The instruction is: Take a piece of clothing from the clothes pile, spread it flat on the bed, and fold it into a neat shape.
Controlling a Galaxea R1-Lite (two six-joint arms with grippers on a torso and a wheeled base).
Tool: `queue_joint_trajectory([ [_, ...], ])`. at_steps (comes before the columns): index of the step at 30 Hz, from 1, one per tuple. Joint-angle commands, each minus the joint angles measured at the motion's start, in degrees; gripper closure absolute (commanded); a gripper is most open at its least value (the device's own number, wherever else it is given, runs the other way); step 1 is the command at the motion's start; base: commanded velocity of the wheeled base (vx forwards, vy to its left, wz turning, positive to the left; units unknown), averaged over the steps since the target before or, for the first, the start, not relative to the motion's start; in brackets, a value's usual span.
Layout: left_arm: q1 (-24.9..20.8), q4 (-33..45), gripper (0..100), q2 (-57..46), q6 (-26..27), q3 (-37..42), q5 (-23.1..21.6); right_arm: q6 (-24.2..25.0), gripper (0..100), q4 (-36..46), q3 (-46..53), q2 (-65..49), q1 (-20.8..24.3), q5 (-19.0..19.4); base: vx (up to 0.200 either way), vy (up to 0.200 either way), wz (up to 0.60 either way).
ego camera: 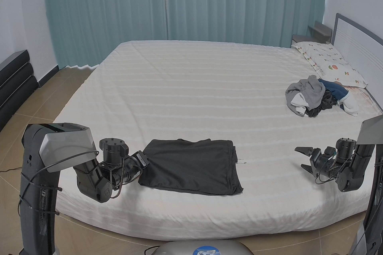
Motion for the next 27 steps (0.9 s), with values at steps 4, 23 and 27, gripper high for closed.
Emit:
queue_joint_trajectory([
  [4, -0.08, 0.05, 100, 0.08, 0.0, 0.23, -0.02, 0.01, 0, -0.02, 0.0, 0.07, 0.01, -0.01, 0.0, 0.2, 0.0],
  [23, -0.95, -0.04, 0, 0.17, 0.09, 1.64, 0.25, 0.01, 0, -0.02, 0.0, 0.07, 0.01, -0.01, 0.0, 0.011, 0.0],
  [27, -0.87, 0.05, 0, 0.43, 0.09, 1.64, 0.33, 0.09, 0, -0.02, 0.0, 0.07, 0.01, -0.01, 0.0, 0.0, 0.0],
])
